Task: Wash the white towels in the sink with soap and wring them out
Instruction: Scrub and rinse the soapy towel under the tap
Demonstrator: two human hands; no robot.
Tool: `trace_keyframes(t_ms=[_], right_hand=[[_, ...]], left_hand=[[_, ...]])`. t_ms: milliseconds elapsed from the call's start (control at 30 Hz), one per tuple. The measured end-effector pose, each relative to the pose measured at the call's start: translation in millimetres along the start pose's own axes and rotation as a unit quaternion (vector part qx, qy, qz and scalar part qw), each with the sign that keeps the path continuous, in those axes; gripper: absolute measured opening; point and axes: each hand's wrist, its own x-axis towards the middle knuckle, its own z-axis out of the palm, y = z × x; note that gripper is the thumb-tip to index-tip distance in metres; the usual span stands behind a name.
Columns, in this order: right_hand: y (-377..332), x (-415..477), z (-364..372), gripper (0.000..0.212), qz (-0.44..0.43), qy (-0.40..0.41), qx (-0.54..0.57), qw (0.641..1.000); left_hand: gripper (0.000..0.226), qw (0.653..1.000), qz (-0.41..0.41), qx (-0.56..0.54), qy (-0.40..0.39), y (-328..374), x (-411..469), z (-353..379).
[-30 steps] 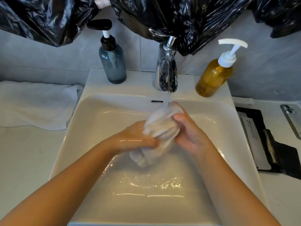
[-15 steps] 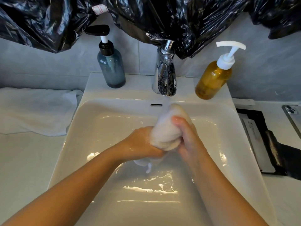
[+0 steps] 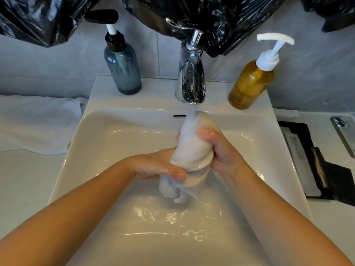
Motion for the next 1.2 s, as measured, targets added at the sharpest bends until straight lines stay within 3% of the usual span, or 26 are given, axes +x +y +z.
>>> trace_keyframes(t_ms=[67, 133, 233, 267, 333, 367, 400, 467, 533, 600, 700, 833, 967, 1067, 1100, 1200], right_hand=[[-1.0, -2.3, 1.7, 0.088, -0.001, -0.005, 0.014, 1.0], [-2.5, -7.5, 2.1, 0.09, -0.006, 0.016, 0.03, 0.999], [-1.0, -18.2, 6.4, 0.085, -0.022, 0.105, 0.062, 0.992], [1.0, -21.0, 13.1, 0.077, -0.017, 0.13, 0.06, 0.99], [6.1, -21.2, 29.5, 0.076, 0.001, 0.2, 0.043, 0.979], [7.5, -20.1, 33.5, 0.074, -0.004, 0.237, 0.041, 0.971], [7.3, -19.6, 35.0, 0.063, -0.017, 0.264, 0.041, 0.964], [4.7, -21.7, 34.3, 0.034, -0.045, 0.277, 0.041, 0.959], [4.2, -27.9, 33.1, 0.028, -0.062, 0.276, 0.028, 0.959], [6.4, -31.7, 31.8, 0.037, -0.089, 0.279, -0.004, 0.956], [4.0, -28.6, 28.2, 0.064, -0.117, 0.254, -0.086, 0.956], [-2.6, -17.1, 16.3, 0.069, -0.109, 0.159, -0.071, 0.979], [-7.3, -9.7, 11.9, 0.085, -0.058, 0.087, -0.055, 0.993], [-8.0, -6.4, 6.4, 0.066, -0.056, 0.057, -0.021, 0.997], [-8.4, -5.2, 6.0, 0.063, -0.055, 0.056, -0.007, 0.997], [-9.0, -2.6, 7.7, 0.081, -0.048, 0.044, 0.039, 0.997]], left_hand=[[0.085, 0.999, -0.011, -0.038, 0.001, -1.8, -2.3, 1.2], [0.074, 0.999, -0.006, -0.031, 0.036, 1.1, -4.8, 2.5], [0.053, 0.981, 0.0, 0.14, 0.137, 16.5, -6.2, 9.3], [0.046, 0.952, -0.026, 0.244, 0.184, 22.1, -4.7, 15.6], [0.051, 0.841, -0.092, 0.446, 0.293, 29.0, -0.6, 31.8], [0.059, 0.803, -0.096, 0.495, 0.318, 29.9, 0.3, 38.6], [0.064, 0.792, -0.078, 0.51, 0.328, 28.9, 0.8, 42.7], [0.07, 0.827, -0.045, 0.463, 0.317, 27.4, -2.9, 39.1], [0.074, 0.878, -0.05, 0.37, 0.299, 26.3, -6.6, 30.4], [0.07, 0.903, -0.068, 0.309, 0.291, 20.7, -3.5, 28.8], [0.045, 0.922, -0.069, 0.265, 0.272, 17.0, 1.2, 32.8], [0.034, 0.97, -0.047, 0.149, 0.185, 8.1, 0.3, 29.2], [0.058, 0.981, -0.008, 0.097, 0.167, -0.7, 5.4, 22.2], [0.066, 0.992, 0.002, 0.057, 0.114, 2.1, 6.3, 16.0], [0.068, 0.997, 0.012, 0.008, 0.076, 0.3, 5.7, 15.1], [0.083, 0.991, 0.034, -0.132, 0.005, -14.0, 6.3, 16.9]])
